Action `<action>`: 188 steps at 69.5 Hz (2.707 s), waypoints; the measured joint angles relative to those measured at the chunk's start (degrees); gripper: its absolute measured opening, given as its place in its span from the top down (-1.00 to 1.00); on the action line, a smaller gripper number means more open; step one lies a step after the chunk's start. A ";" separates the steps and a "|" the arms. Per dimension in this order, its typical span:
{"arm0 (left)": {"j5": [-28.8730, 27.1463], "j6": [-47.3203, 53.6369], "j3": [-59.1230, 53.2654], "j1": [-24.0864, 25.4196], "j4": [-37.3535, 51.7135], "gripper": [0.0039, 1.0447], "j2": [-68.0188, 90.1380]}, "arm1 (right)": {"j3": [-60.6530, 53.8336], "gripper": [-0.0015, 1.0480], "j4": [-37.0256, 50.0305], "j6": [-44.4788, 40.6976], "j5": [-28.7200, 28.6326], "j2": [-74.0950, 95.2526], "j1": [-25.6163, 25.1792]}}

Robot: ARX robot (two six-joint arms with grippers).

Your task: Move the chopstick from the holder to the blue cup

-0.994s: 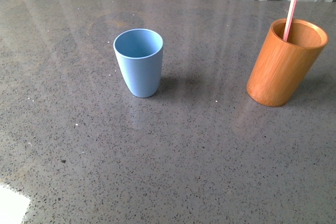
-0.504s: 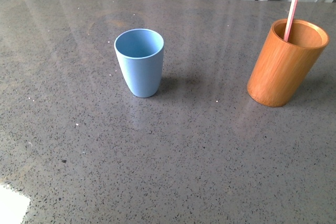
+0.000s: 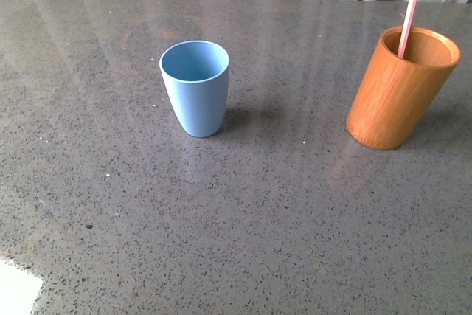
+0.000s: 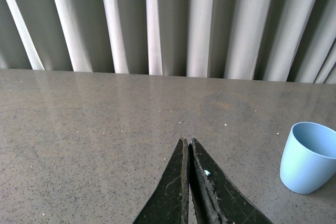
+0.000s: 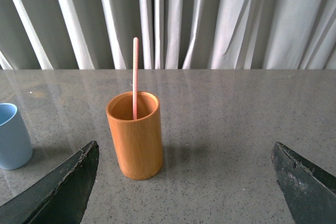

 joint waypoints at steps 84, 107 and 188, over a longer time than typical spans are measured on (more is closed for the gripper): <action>0.00 0.00 0.00 0.07 -20.37 0.24 -19.45 | 0.00 -0.83 -0.04 0.00 -0.02 0.00 0.00; 0.00 0.13 0.00 0.07 -20.37 -0.87 -19.45 | 0.00 -0.83 -0.04 0.00 -0.02 0.00 0.00; 0.00 0.11 0.00 0.07 -20.37 -0.83 -19.45 | 56.78 -0.83 6.60 -0.02 -3.56 88.52 4.35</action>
